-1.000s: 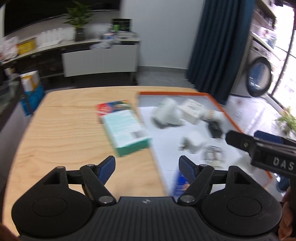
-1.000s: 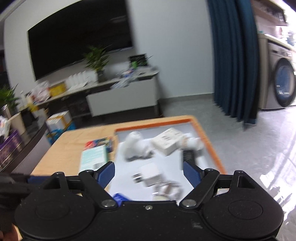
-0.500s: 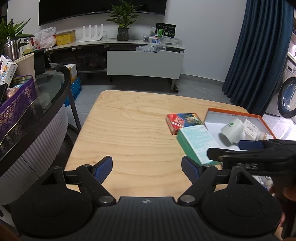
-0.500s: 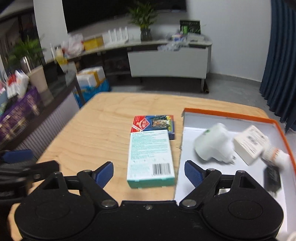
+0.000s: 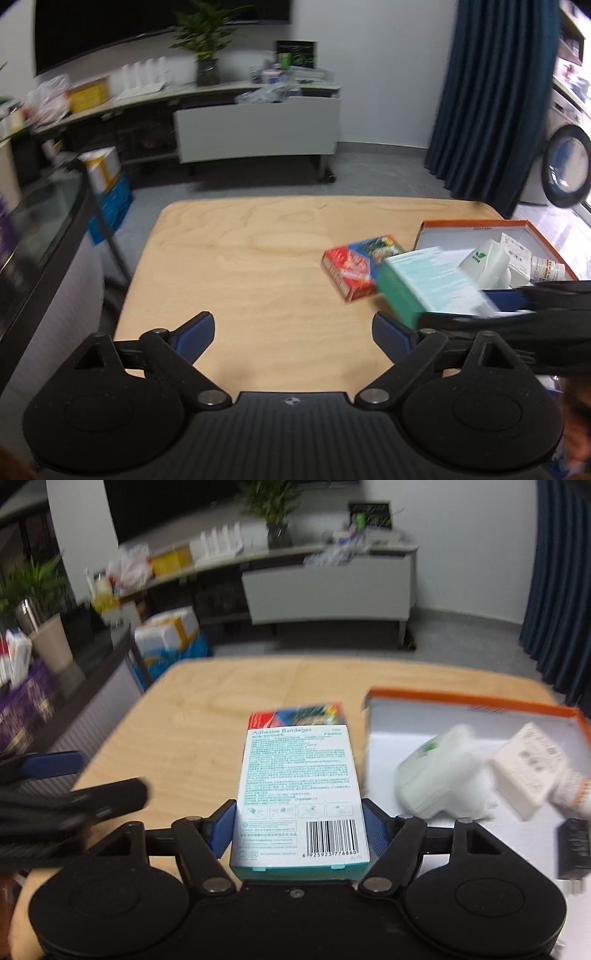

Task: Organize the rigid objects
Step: 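Grasp the white-green bandage box with the right gripper while the left grasps the red tiger-print box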

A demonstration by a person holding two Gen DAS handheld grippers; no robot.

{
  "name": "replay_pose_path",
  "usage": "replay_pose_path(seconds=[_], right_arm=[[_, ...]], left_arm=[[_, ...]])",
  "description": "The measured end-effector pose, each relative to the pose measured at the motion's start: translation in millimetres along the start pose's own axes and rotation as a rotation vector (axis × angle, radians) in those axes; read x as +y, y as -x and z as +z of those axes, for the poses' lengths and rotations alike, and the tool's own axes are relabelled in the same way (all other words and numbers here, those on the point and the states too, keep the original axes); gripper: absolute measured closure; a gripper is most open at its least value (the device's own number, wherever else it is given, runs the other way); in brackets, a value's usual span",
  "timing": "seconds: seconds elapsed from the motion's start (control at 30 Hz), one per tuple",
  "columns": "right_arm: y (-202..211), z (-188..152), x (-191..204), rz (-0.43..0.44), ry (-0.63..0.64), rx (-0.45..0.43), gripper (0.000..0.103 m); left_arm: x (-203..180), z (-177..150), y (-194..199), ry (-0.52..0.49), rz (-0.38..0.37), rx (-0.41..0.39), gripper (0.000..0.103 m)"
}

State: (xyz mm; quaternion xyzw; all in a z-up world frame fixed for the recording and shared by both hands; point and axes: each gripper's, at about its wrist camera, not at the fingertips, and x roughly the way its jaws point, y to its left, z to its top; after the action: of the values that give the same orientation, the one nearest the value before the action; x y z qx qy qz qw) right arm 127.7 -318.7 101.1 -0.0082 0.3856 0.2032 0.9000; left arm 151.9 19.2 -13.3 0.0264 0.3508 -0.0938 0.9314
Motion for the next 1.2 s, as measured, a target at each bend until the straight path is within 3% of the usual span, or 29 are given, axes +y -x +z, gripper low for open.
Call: replay_pose_path(seconds=[0.1,0.27,0.4,0.57,0.6,0.63,0.73,1.03,1.2], right_arm=[[33,-4,-19,0.008,-0.032,-0.055,0.019],[81,-19,-56,-0.003,-0.092,-0.121,0.019],[108,-33,-85,-0.041,-0.161,-0.166,0.019],[116,-39,-99,-0.083,-0.186,-0.193,0.019],[117,-39,-100,-0.085,-0.19,-0.201,0.019],[117,-39,-100,-0.085,-0.196,-0.207,0.019],[117,-40,-100,-0.083,-0.207,-0.222,0.019],[130,-47,-96,-0.082,-0.214,-0.246,0.019],[138,-54,-89,-0.098,-0.196,-0.254,0.019]], left_arm=[[-9,13,-20,-0.105,-0.092,-0.029,0.004],[-37,30,-64,-0.431,-0.2,-0.044,0.0],[-48,38,-101,-0.573,-0.226,-0.013,0.0],[-51,42,-129,-0.558,-0.279,0.051,0.003],[-49,41,-127,-0.535,-0.3,0.048,0.01],[-48,41,-126,-0.503,-0.326,0.054,0.024],[-46,35,-119,-0.425,-0.305,0.051,0.041],[-50,4,-54,-0.266,-0.118,0.039,0.043],[-60,-4,5,-0.227,-0.082,-0.025,0.043]])
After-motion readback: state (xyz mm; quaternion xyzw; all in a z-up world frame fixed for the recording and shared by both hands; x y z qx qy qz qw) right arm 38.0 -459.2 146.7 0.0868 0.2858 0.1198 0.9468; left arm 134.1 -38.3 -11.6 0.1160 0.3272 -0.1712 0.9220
